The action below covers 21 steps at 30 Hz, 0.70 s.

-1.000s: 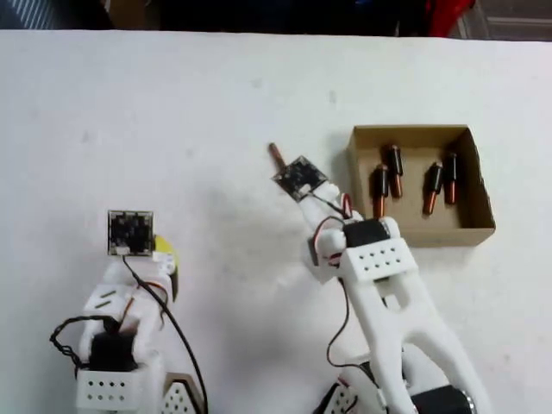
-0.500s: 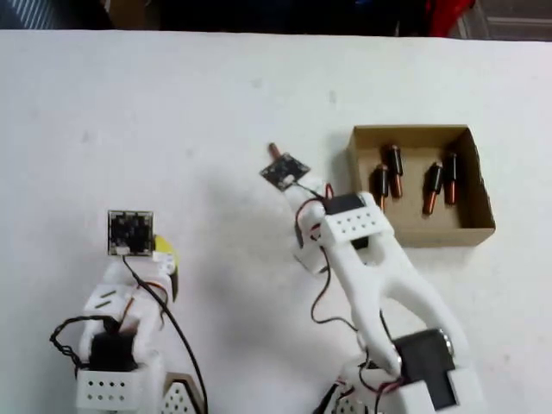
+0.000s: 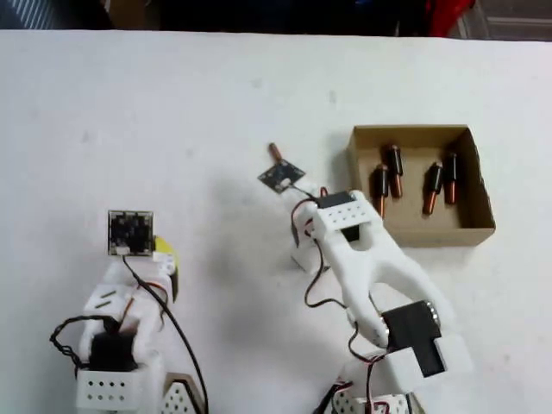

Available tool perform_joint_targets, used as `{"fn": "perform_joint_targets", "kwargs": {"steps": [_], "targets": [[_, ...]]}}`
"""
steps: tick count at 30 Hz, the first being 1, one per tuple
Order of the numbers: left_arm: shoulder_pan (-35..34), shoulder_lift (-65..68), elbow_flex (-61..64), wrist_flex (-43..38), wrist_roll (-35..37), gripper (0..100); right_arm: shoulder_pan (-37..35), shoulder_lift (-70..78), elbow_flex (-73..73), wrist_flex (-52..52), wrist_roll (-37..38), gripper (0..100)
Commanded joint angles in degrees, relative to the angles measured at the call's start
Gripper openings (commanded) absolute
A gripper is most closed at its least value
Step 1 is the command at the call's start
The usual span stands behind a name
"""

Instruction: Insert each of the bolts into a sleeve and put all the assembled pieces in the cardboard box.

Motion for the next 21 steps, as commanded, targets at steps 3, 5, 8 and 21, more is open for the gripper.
{"fn": "perform_joint_targets", "kwargs": {"steps": [3,5,8,21], "targets": [[-0.40,-0.48,0.00,0.26,-0.70,2,-0.40,1.89,-1.85,-1.10,0.62,12.6],[-0.40,-0.48,0.00,0.26,-0.70,2,-0.40,2.24,-1.85,-1.10,0.62,12.5],[-0.40,-0.48,0.00,0.26,-0.70,2,-0.40,2.33,-1.67,-0.92,0.44,11.6],[-0.40,-0.48,0.00,1.05,-0.70,2,-0.40,-1.10,-2.02,-1.10,0.26,1.6]]}}
